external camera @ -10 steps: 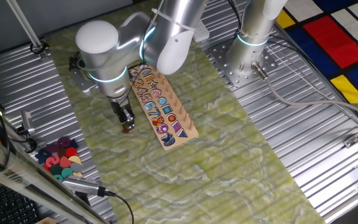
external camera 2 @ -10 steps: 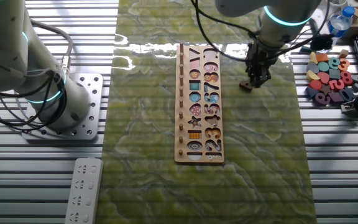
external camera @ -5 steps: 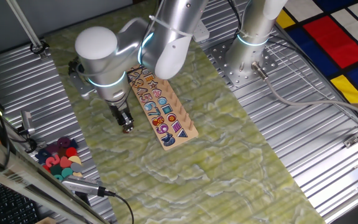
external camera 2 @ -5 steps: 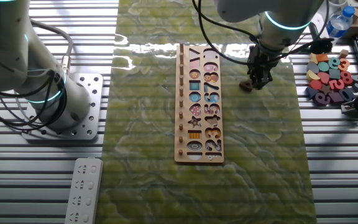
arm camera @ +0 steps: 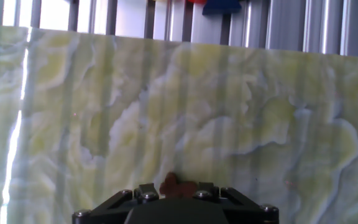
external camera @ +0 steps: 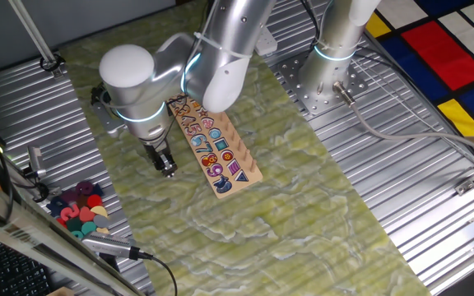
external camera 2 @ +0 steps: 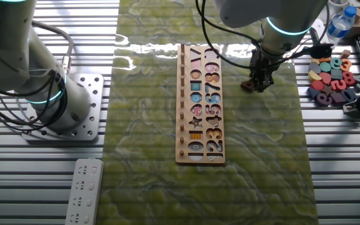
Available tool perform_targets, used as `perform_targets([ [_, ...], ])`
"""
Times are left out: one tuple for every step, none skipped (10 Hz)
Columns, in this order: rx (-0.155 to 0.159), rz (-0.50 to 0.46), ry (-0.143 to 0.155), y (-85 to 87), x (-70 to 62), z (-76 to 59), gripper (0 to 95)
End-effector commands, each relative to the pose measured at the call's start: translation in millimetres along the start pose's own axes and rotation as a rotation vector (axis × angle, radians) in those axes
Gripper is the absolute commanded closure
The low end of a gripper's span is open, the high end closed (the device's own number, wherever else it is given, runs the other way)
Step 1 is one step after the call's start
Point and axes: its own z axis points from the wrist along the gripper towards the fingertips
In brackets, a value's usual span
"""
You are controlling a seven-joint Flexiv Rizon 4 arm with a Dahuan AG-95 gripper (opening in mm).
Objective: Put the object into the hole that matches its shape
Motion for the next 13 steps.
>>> perform_targets([
  [0.001, -0.002, -0.002, -0.2, -0.3, 2.8, 57.0],
  [0.001, -0.003, -0.003, -0.2, -0.3, 4.2, 57.0],
  [0.002, -0.003, -0.004, -0.2, -0.2, 5.4, 57.0],
  [0.003, -0.003, -0.004, -0.2, -0.2, 6.1, 57.0],
  [0.003, -0.004, -0.005, -0.2, -0.2, 6.2, 57.0],
  [0.003, -0.004, -0.005, -0.2, -0.2, 6.2, 57.0],
  [0.004, -0.002, -0.007, -0.2, -0.2, 6.3, 76.0],
  [0.004, -0.001, -0.008, -0.2, -0.2, 6.4, 76.0],
  [0.004, -0.001, -0.009, -0.2, -0.2, 6.4, 76.0],
  [0.004, -0.001, -0.009, -0.2, -0.2, 6.4, 76.0],
  [0.003, 0.000, -0.009, -0.2, -0.2, 6.4, 95.0],
  [0.003, 0.000, -0.009, -0.2, -0.2, 6.4, 95.0],
  [0.003, 0.000, -0.009, -0.2, -0.2, 6.4, 95.0],
])
